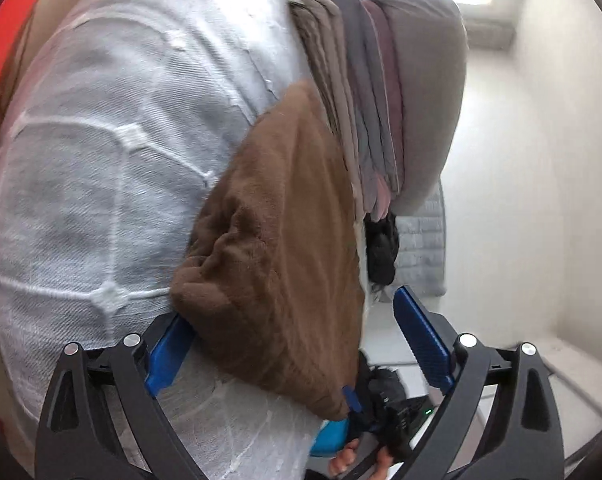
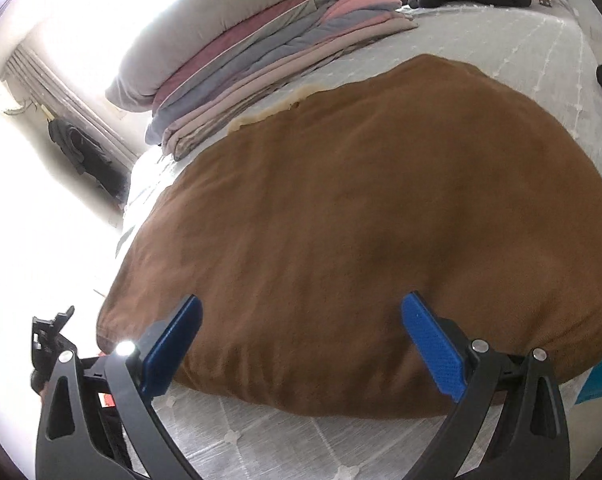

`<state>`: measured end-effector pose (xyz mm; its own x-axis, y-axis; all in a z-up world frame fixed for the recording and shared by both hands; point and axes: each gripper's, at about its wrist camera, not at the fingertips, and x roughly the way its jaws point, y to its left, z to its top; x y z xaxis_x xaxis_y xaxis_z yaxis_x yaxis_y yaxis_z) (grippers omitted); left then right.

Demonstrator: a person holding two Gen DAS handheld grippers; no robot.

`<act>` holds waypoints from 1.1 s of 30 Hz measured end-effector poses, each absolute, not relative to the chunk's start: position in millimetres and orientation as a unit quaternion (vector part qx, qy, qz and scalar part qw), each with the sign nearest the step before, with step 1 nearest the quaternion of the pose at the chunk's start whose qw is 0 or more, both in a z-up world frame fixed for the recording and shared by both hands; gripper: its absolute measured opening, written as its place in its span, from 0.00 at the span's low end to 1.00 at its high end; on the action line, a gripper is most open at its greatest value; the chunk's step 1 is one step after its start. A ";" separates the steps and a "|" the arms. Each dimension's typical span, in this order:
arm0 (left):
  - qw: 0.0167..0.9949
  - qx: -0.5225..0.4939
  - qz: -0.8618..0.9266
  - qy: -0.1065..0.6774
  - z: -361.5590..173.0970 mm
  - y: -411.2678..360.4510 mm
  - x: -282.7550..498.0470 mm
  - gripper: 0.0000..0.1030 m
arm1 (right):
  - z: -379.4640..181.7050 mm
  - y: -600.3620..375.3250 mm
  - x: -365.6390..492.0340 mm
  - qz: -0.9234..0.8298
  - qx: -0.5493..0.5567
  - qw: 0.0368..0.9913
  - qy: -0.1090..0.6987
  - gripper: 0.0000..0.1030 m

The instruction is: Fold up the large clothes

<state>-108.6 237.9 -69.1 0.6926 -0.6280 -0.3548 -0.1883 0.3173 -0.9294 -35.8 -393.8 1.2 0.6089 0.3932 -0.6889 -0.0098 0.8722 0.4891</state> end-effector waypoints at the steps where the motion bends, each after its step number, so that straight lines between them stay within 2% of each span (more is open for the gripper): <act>1: 0.729 -0.558 -0.147 0.370 -68.9 236.5 -106.1 0.85 | 0.8 -392.7 -35.3 0.112 0.220 0.869 0.429 0.94; 2: 0.730 -0.552 -0.144 0.377 -69.2 235.5 -103.2 0.80 | -0.6 -393.9 -34.2 0.111 0.219 0.868 0.431 0.94; 3: 0.732 -0.545 -0.136 0.386 -70.5 235.0 -102.4 0.62 | -2.4 -394.9 -33.3 0.110 0.218 0.867 0.433 0.94; 4: 0.731 -0.542 -0.132 0.393 -73.1 235.7 -102.1 0.40 | -3.6 -394.5 -28.9 0.107 0.218 0.867 0.436 0.94; 5: 0.726 -0.545 -0.132 0.398 -77.0 238.0 -102.2 0.29 | -4.4 -394.8 -27.8 0.104 0.217 0.867 0.437 0.94; 7: 0.721 -0.550 -0.132 0.401 -83.5 243.1 -105.6 0.24 | -7.0 -394.9 -25.3 0.101 0.218 0.865 0.440 0.94; 10: 0.730 -0.542 -0.129 0.397 -81.6 243.0 -105.9 0.23 | -11.7 -397.3 -23.2 0.096 0.222 0.862 0.446 0.94; 12: 0.723 -0.553 -0.129 0.393 -83.5 241.8 -104.6 0.27 | -14.6 -400.1 -20.8 0.093 0.227 0.859 0.449 0.94; 13: 0.719 -0.559 -0.128 0.393 -85.8 241.2 -104.4 0.36 | -15.5 -401.3 -19.6 0.092 0.229 0.858 0.449 0.94; 14: 0.716 -0.565 -0.129 0.389 -89.6 240.7 -104.3 0.39 | -15.7 -401.3 -19.2 0.091 0.230 0.859 0.449 0.94; 17: 0.742 -0.542 -0.131 0.373 -89.2 237.3 -111.8 0.45 | -13.9 -402.0 -18.6 0.084 0.227 0.863 0.443 0.94; 21: 0.812 -0.436 -0.117 0.370 -67.0 212.6 -114.1 0.75 | -16.5 -405.7 -19.3 0.076 0.233 0.862 0.444 0.94; 22: 0.829 -0.405 -0.109 0.370 -62.4 203.5 -115.3 0.79 | -17.0 -406.7 -19.3 0.076 0.235 0.861 0.444 0.94; 27: 0.886 -0.285 -0.074 0.358 -52.1 161.9 -126.5 0.87 | -17.3 -415.5 -23.1 0.073 0.250 0.860 0.438 0.94; 33: 0.878 -0.317 -0.081 0.349 -53.6 171.4 -126.2 0.88 | -10.9 -433.4 -37.7 0.060 0.292 0.863 0.408 0.94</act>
<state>-126.2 171.4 -53.6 0.7438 -0.3625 -0.5615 -0.0791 0.7864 -0.6126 -37.7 -433.4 -10.9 0.6593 0.3417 -0.6697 0.1349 0.8225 0.5525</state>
